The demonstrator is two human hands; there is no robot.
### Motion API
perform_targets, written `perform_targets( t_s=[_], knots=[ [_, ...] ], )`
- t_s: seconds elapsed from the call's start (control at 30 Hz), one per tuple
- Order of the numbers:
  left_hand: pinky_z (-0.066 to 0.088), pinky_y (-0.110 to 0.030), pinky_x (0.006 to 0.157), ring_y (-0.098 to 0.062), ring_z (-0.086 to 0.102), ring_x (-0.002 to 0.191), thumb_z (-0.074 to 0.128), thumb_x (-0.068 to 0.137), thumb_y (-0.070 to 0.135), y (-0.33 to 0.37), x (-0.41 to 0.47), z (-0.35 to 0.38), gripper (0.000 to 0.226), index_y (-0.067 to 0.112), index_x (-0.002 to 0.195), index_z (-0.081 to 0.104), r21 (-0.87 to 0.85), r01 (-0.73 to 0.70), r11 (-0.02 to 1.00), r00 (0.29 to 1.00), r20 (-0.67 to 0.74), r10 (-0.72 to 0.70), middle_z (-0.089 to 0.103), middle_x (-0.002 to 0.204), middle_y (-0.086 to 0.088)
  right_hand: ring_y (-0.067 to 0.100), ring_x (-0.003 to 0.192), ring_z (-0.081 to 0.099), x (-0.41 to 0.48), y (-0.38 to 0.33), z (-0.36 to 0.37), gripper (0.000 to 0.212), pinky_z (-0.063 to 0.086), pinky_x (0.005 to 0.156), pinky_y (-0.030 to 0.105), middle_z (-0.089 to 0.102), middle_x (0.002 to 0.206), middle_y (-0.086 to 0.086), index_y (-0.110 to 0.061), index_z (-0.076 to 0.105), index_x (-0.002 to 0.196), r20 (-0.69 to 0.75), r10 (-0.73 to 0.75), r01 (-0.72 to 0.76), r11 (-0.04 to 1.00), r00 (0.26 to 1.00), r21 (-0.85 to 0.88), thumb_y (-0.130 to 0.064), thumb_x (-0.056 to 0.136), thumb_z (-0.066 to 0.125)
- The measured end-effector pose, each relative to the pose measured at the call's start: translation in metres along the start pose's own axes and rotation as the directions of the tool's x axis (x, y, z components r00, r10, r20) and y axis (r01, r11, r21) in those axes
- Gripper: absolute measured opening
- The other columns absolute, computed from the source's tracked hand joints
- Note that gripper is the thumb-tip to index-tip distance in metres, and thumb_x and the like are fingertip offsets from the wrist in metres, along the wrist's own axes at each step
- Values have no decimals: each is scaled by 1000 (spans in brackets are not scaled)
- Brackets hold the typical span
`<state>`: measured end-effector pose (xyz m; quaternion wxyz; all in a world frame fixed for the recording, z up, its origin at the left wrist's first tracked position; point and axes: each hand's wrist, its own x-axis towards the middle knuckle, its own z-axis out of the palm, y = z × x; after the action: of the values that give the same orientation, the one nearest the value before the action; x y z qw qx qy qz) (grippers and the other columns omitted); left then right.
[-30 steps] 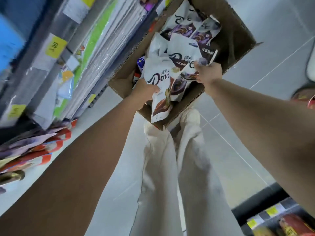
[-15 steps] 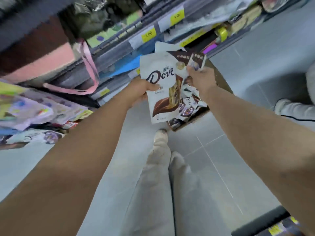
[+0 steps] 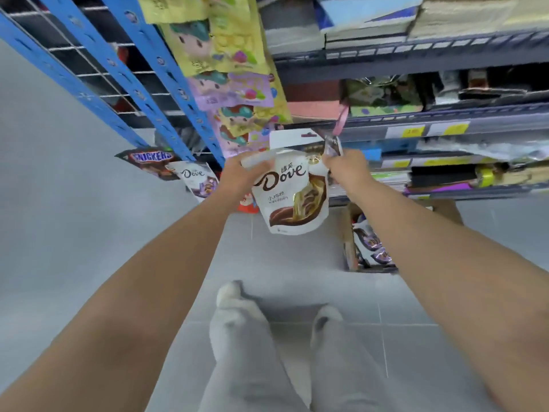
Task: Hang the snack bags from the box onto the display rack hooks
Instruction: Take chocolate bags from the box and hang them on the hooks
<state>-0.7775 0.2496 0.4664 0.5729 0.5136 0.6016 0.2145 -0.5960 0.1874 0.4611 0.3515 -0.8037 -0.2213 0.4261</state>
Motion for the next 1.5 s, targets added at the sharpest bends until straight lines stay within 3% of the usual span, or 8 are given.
perform_targets(
  t_s=[0.23,0.4,0.53,0.7,0.83,1.17,1.3,1.5],
  knots=[
    [50,-32,78,-16,58,80,68,79,17,-34,38,-120,9,16,87,69,375,-116,920,979,-111,169,65,85,0,21,85,53,-17,-48,121,24,44,73,33,54,92,10,-2,58,103,137,-2,27,983,991,-179,-20,87,59],
    [44,-30,72,-20,60,93,57,86,31,-34,59,-193,9,26,90,65,707,-154,690,978,10,208,67,98,2,24,84,57,-30,-72,197,30,49,73,26,58,92,12,2,58,107,117,39,-16,980,992,-198,-20,86,60],
    [41,-27,71,-20,60,94,52,90,26,-54,79,-226,17,24,98,67,673,-153,723,980,10,199,68,103,0,16,72,51,-31,-75,245,17,36,47,17,57,85,6,-4,58,98,121,81,-62,987,989,-148,-17,87,61],
    [38,-35,99,-23,58,103,52,87,21,-91,107,-239,21,24,103,66,608,-8,794,984,-138,116,68,107,-1,22,75,57,-23,-65,293,17,42,60,28,60,89,12,-7,61,91,115,108,-90,984,987,-153,-22,84,65],
    [30,-36,91,-26,55,97,42,91,18,-102,138,-226,18,18,102,57,712,-70,699,964,-132,232,66,96,-7,27,84,64,0,-51,312,12,52,58,33,64,91,9,-15,57,75,81,165,-160,985,983,-61,-18,82,66],
    [26,-37,101,-27,57,105,41,96,24,-125,228,-190,35,20,129,52,745,-30,666,952,-182,246,68,108,-9,35,101,64,81,-9,308,38,49,89,46,68,105,20,1,67,103,-101,221,-225,974,970,-27,-30,81,63],
    [28,-38,99,-26,53,111,39,97,26,-130,251,-190,35,25,127,56,782,-16,623,927,-222,303,65,115,-7,32,90,65,99,3,307,21,50,87,45,66,90,15,-8,64,74,-131,233,-235,972,964,1,-28,82,65],
    [27,-39,98,-24,53,111,40,96,26,-130,269,-194,31,26,118,62,805,-73,589,904,-196,380,66,114,-4,24,76,55,99,21,318,17,48,73,39,58,79,10,-12,62,71,-166,257,-248,966,952,73,-24,82,64]
  ],
)
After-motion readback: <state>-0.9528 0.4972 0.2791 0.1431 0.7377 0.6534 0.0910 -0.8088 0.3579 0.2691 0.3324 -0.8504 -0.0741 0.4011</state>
